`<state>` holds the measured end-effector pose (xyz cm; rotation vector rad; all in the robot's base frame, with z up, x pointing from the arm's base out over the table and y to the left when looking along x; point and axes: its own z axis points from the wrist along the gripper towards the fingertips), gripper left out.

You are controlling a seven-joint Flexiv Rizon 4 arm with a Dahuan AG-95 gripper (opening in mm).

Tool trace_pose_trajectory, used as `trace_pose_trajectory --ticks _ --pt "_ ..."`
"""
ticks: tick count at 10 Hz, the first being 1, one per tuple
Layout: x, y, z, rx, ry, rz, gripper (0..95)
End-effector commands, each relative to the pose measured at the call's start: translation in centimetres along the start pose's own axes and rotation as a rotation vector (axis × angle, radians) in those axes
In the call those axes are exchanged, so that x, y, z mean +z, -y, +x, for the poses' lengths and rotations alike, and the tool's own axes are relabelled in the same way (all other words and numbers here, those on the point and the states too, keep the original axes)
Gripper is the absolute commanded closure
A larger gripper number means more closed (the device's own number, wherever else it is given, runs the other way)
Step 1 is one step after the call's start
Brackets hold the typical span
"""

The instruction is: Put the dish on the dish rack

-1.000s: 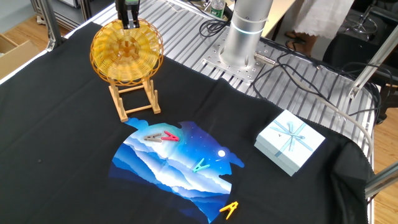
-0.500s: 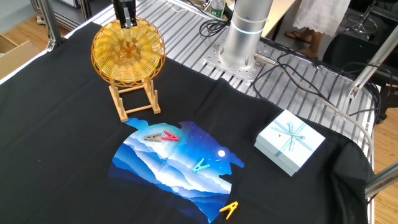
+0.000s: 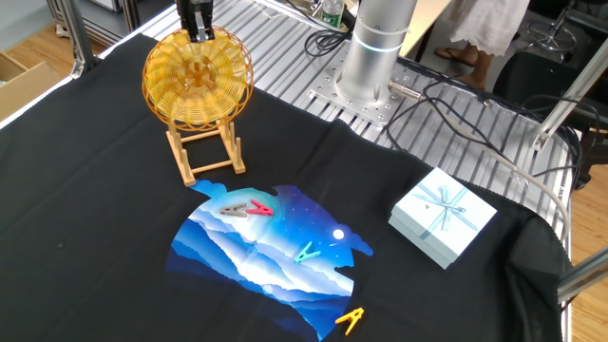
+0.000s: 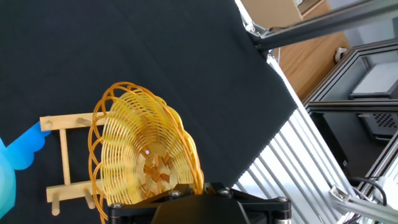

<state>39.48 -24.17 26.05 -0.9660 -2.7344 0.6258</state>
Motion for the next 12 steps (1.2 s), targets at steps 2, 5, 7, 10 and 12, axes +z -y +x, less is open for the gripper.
trace_pose_trajectory --ticks 2,5,7,10,12 --pt "-0.3 -1.0 0.1 0.017 0.0 -0.035 95.0" --pt "-0.6 -2.1 0.0 0.041 -0.003 -0.034 95.0" --pt "-0.6 -2.1 0.0 0.059 -0.01 -0.026 95.0" --pt "-0.6 -2.1 0.0 0.07 -0.023 -0.018 95.0" --pt "-0.6 -2.1 0.0 0.038 -0.024 -0.008 95.0"
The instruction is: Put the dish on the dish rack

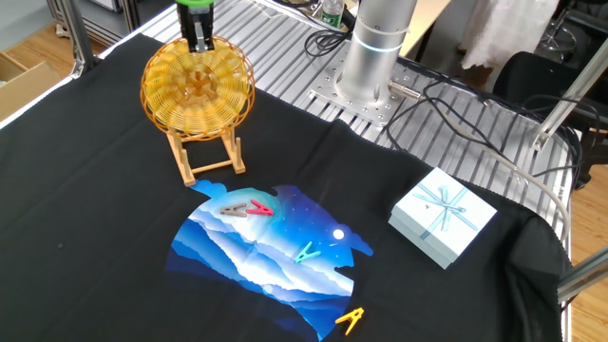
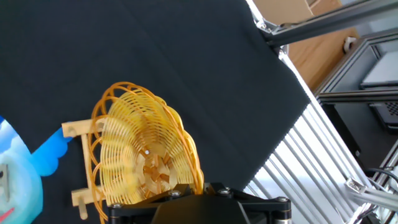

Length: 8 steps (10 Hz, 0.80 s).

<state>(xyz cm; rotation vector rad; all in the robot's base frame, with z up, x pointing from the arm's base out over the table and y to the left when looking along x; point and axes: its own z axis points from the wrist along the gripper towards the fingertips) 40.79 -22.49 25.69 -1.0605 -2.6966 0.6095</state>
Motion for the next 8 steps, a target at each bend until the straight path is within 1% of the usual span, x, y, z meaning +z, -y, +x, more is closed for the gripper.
trace_pose_trajectory --ticks 1,2,3,4,5,7,8 --pt "0.0 0.3 0.0 -0.034 0.001 0.002 95.0" --pt "0.1 0.9 0.0 -0.034 0.006 0.007 95.0" --pt "0.3 1.7 0.3 -0.029 0.007 0.015 95.0" --pt "0.3 2.1 0.3 -0.03 0.003 0.017 95.0" --pt "0.5 2.4 0.3 -0.021 0.002 0.017 95.0" --pt "0.8 2.4 0.4 -0.019 0.018 0.037 95.0" --pt "0.9 2.5 0.3 -0.021 0.03 0.051 95.0"
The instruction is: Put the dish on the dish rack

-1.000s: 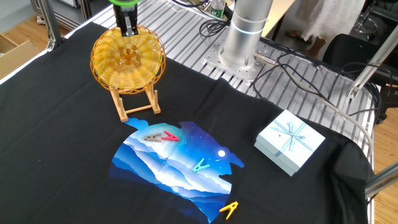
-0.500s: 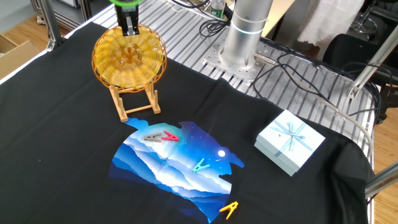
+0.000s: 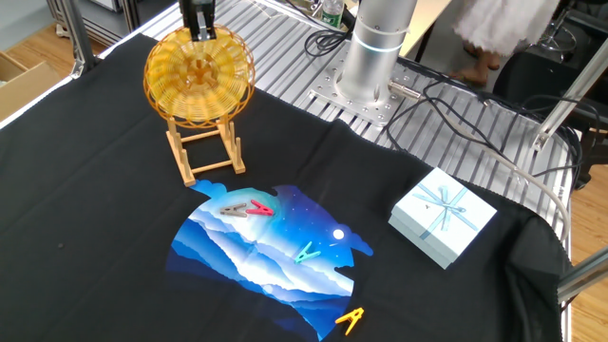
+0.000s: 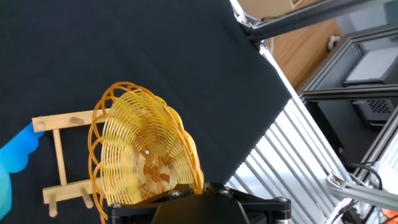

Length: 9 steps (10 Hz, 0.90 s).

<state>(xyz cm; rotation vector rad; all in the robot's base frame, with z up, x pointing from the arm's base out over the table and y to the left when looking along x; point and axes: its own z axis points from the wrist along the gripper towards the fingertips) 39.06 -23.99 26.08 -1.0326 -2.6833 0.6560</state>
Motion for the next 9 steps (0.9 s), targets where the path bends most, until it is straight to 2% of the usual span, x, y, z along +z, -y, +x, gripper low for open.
trace_pose_trajectory --ticks 1,6,7,9 --pt "0.7 0.5 -0.1 -0.013 0.031 0.015 95.0" --pt "1.5 0.3 -0.2 0.004 0.042 0.027 95.0" --pt "1.7 0.0 -0.2 0.011 0.056 0.044 95.0" --pt "2.0 -0.3 -0.2 0.02 0.055 0.046 95.0"
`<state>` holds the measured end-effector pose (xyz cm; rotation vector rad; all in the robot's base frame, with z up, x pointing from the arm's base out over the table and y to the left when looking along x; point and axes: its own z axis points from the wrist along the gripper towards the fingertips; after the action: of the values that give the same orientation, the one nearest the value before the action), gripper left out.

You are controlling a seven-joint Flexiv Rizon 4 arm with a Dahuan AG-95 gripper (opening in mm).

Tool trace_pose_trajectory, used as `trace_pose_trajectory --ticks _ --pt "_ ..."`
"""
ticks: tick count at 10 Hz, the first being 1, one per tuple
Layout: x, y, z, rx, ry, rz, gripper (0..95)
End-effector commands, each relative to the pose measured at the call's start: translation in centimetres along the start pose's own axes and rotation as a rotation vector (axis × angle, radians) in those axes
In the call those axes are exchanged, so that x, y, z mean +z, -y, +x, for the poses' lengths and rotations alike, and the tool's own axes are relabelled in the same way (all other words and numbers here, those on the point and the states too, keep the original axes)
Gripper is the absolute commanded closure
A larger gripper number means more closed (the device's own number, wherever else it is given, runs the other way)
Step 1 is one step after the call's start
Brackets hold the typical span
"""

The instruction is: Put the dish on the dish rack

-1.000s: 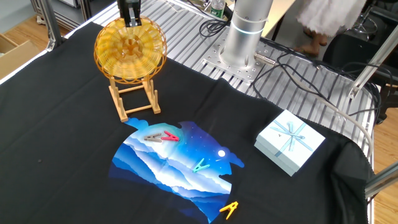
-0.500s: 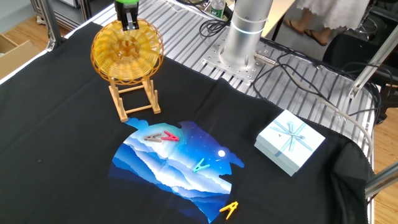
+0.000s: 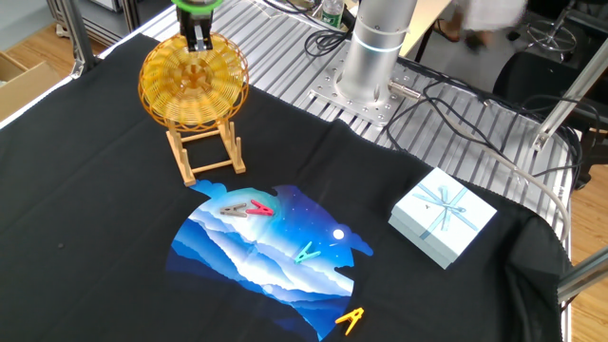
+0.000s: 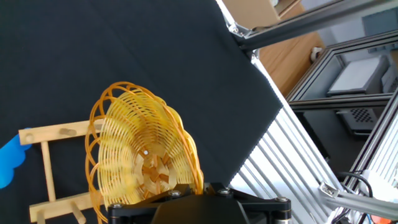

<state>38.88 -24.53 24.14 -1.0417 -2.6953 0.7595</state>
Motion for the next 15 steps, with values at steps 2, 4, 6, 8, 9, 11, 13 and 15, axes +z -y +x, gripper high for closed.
trace_pose_trajectory --ticks 2,4,6,8,9,11,13,15 --pt "0.4 -0.2 0.1 0.013 0.0 0.011 95.0" --pt "0.5 -0.4 0.1 0.029 0.003 0.025 95.0" --pt "0.4 -0.5 0.2 0.036 -0.014 0.042 95.0" --pt "0.0 -0.8 0.5 0.052 -0.043 0.062 95.0" --pt "-0.1 -0.9 0.6 0.054 -0.04 0.07 95.0" --pt "-0.1 -1.0 0.6 0.052 -0.039 0.081 95.0" --pt "0.0 -1.0 0.6 0.052 -0.028 0.099 95.0" --pt "0.1 -1.1 0.6 0.048 0.001 0.134 95.0"
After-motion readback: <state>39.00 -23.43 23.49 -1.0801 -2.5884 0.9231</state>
